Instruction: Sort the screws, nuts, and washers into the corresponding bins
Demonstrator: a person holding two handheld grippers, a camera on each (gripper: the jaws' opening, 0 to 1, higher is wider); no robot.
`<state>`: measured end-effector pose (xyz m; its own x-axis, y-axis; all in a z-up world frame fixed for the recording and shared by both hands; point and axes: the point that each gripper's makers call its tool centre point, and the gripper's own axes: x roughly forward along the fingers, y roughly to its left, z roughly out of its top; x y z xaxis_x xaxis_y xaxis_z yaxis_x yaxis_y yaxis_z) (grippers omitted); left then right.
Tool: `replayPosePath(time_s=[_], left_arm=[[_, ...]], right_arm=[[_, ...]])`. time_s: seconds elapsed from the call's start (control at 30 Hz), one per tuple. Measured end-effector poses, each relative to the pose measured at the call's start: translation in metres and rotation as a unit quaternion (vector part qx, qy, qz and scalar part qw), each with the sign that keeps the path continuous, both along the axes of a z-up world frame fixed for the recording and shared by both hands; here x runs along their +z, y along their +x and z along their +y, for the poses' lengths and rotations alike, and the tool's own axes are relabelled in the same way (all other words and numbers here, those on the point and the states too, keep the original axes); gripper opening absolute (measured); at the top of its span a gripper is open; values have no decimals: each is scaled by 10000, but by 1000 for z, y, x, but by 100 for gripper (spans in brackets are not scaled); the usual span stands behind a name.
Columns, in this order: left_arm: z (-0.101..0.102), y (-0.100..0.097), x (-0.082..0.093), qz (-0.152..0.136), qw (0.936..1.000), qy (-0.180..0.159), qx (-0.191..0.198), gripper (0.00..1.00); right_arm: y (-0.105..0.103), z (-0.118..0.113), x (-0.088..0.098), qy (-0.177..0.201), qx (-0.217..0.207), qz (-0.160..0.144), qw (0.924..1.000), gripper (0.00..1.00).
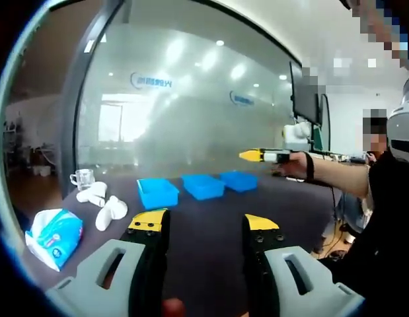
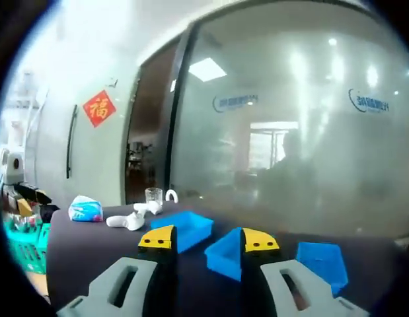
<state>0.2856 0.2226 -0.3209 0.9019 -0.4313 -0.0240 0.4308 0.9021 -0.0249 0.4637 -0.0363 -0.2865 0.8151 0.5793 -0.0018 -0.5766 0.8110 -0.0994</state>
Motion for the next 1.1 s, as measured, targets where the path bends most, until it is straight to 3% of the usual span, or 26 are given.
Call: replayPosePath(time_s=[0.43, 0.77, 1.1], left_arm=[[-5, 0, -4, 30, 9999, 111, -78, 46], [2, -3, -3, 33, 9998, 164, -49, 46], [3, -5, 5, -49, 9998, 199, -22, 46]], right_arm=[[-88, -73, -37, 126, -106, 245, 9996, 44], [-125, -146, -29, 524, -833, 138, 9950, 45], [-143, -159, -26, 564, -981, 53, 9936, 47]])
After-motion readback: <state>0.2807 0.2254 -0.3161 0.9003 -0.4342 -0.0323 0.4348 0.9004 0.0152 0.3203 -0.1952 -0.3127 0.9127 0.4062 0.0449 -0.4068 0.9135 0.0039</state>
